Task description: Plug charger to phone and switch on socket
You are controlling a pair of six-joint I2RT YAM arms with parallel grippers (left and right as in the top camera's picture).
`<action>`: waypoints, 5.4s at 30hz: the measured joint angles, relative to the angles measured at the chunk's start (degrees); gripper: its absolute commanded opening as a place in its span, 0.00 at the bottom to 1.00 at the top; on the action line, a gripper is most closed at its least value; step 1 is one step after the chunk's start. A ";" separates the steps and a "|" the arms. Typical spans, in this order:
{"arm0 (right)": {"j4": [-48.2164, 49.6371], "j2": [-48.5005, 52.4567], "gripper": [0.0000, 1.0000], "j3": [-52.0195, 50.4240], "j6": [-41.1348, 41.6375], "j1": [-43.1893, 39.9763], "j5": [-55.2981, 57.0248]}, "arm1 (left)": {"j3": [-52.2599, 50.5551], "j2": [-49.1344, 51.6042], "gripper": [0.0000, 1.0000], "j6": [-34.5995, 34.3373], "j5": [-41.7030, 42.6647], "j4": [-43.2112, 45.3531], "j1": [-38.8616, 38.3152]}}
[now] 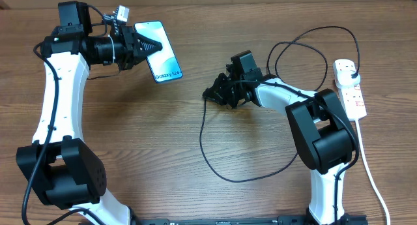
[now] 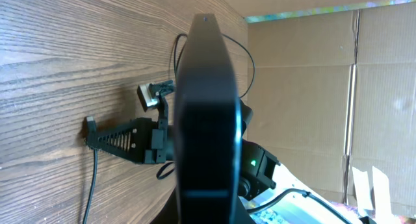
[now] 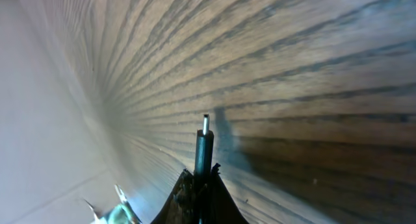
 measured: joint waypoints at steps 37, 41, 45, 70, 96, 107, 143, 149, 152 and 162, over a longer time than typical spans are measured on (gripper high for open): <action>-31.34 -58.51 0.04 -3.76 -30.97 -10.34 -13.90 | 0.00 0.00 0.05 8.04 18.67 0.68 -3.82; -29.27 -61.22 0.04 -9.46 -29.68 -10.34 -14.34 | 0.00 0.00 0.05 8.35 20.76 3.13 -5.18; -23.32 -61.00 0.04 -15.34 -27.04 -9.07 -14.64 | 0.00 0.00 0.05 8.57 23.34 5.97 -6.54; 16.68 -48.00 0.04 -20.28 -6.93 6.97 -7.65 | -0.11 0.00 0.05 -22.38 25.24 38.49 -10.25; 28.70 -48.00 0.04 -20.28 3.98 4.92 -5.40 | -0.15 0.00 0.05 -48.61 25.11 62.47 -10.36; 29.51 -48.00 0.04 -20.28 4.33 4.92 -5.40 | -0.15 0.00 0.05 -51.10 25.09 62.49 -10.62; 32.87 -47.87 0.04 -20.31 7.21 4.04 -7.19 | -0.15 0.00 0.05 -51.06 24.74 62.55 -12.13; 33.64 -47.34 0.04 -20.28 8.41 3.04 -8.35 | -0.15 0.00 0.04 -51.06 24.70 62.66 -12.07; 33.75 -47.12 0.04 -20.28 8.61 3.04 -8.83 | -0.15 0.00 0.04 -51.08 24.72 62.66 -11.78; 32.37 -46.93 0.04 -20.28 8.66 3.04 -10.01 | -0.15 0.00 0.04 -51.08 24.72 62.71 -11.58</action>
